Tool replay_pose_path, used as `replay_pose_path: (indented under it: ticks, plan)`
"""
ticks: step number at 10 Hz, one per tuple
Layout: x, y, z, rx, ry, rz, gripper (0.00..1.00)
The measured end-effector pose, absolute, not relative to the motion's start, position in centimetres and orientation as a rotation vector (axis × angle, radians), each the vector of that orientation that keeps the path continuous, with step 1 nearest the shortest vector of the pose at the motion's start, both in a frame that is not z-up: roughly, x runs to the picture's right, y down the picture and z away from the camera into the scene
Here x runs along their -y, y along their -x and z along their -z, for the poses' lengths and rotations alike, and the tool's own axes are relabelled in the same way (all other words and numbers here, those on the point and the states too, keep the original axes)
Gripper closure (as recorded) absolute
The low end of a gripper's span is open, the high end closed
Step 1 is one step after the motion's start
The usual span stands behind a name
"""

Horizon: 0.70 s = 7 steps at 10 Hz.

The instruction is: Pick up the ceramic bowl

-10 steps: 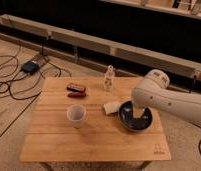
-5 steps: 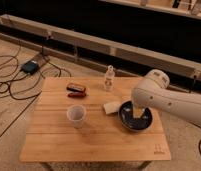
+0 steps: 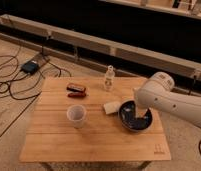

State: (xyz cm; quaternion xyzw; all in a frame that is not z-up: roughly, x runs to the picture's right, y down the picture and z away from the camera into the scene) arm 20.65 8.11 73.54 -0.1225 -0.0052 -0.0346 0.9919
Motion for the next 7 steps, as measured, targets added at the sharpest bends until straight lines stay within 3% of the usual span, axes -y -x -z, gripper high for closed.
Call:
replay_pose_path:
  ticks: [7]
  plan:
    - [-11.5, -26.8, -76.8, 0.024, 0.26, 0.216, 0.2]
